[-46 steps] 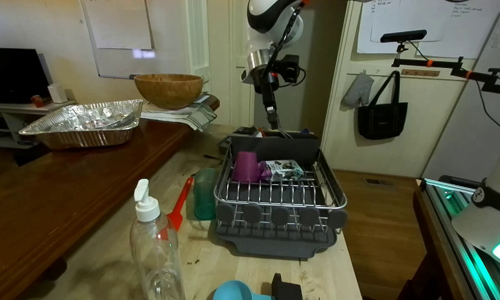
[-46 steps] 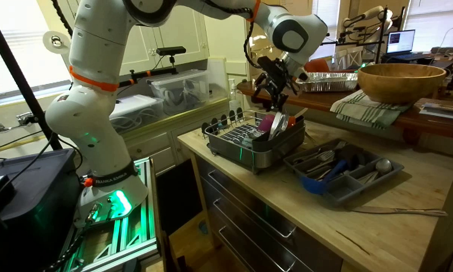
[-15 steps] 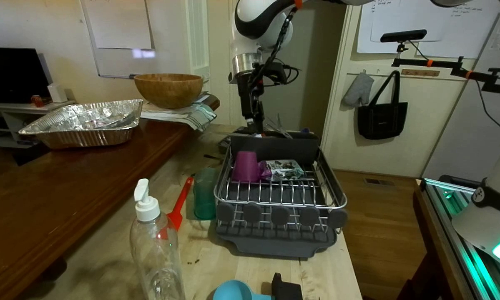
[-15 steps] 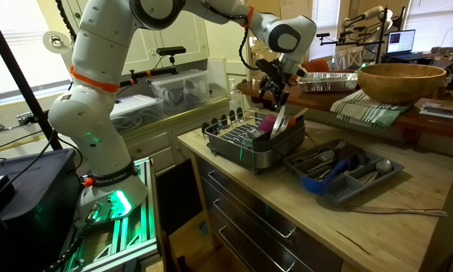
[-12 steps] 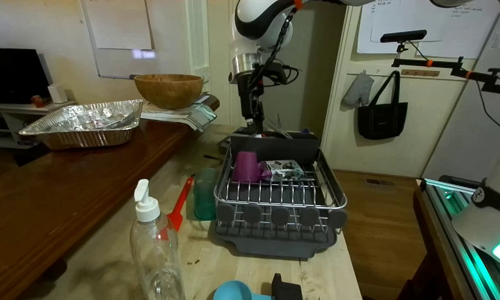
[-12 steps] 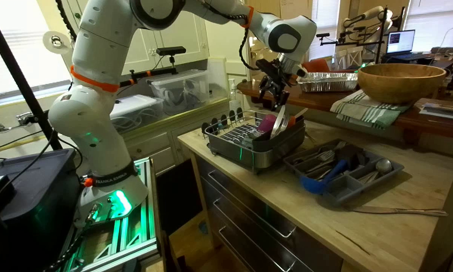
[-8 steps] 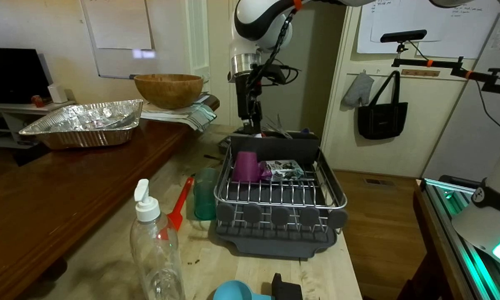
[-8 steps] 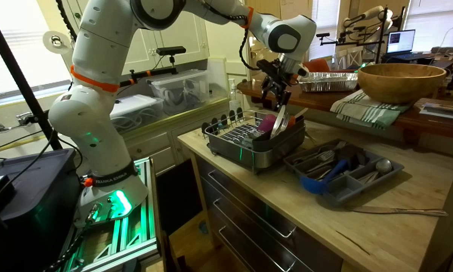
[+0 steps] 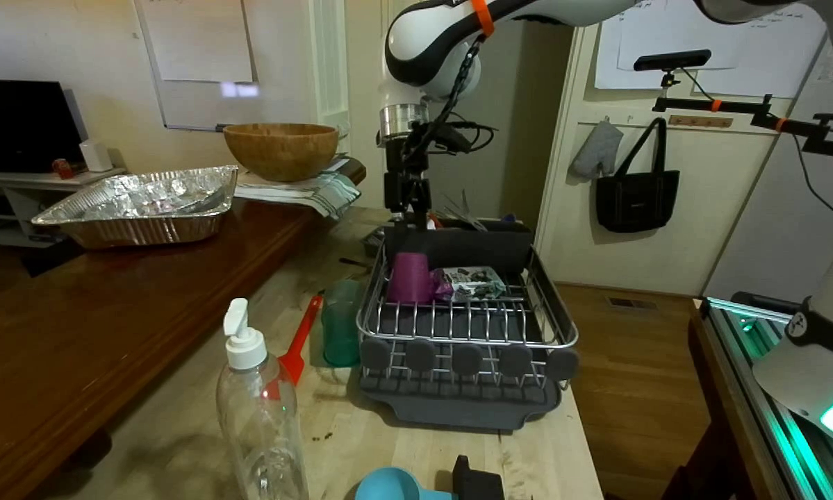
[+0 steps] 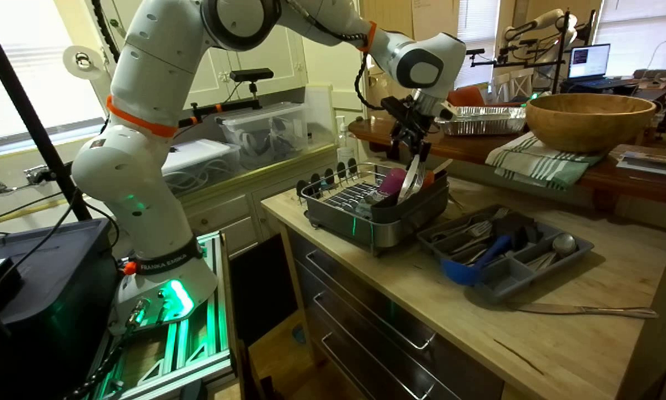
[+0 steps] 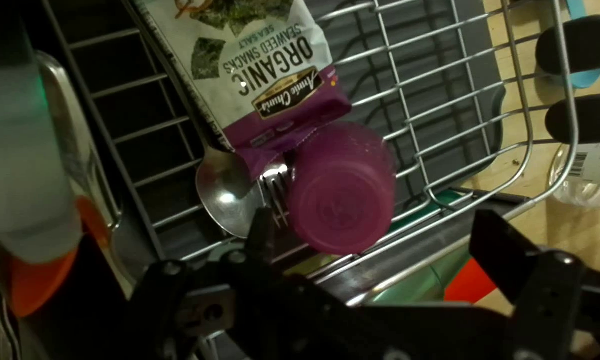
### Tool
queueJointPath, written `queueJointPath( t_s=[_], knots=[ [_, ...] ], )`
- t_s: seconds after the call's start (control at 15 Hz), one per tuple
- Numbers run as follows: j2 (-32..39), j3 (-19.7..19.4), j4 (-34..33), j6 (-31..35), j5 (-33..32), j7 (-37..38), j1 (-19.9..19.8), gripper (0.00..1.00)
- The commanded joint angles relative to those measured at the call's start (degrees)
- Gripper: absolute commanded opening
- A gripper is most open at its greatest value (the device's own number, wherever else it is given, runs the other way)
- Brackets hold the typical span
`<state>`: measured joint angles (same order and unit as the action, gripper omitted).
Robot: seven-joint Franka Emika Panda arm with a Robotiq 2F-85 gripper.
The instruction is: Put the purple cup on the left side of the counter.
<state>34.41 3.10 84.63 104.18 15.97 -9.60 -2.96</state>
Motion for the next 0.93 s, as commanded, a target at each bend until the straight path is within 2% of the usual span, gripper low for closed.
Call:
queueJointPath(
  t_s=[0.0,0.2,0.47,0.87],
  knots=[
    [2.6,-0.1,-2.0,0.2,-0.3,2.8,0.3,1.00],
    [2.8,0.3,-1.9,-0.4,-0.6,3.8,0.9,1.00],
    [-1.8,1.0,2.4,0.0,-3.3,3.5,3.3,1.00],
    [-1.6,0.1,3.1,-1.2,-5.9,6.1,4.8,1.00]
  ],
)
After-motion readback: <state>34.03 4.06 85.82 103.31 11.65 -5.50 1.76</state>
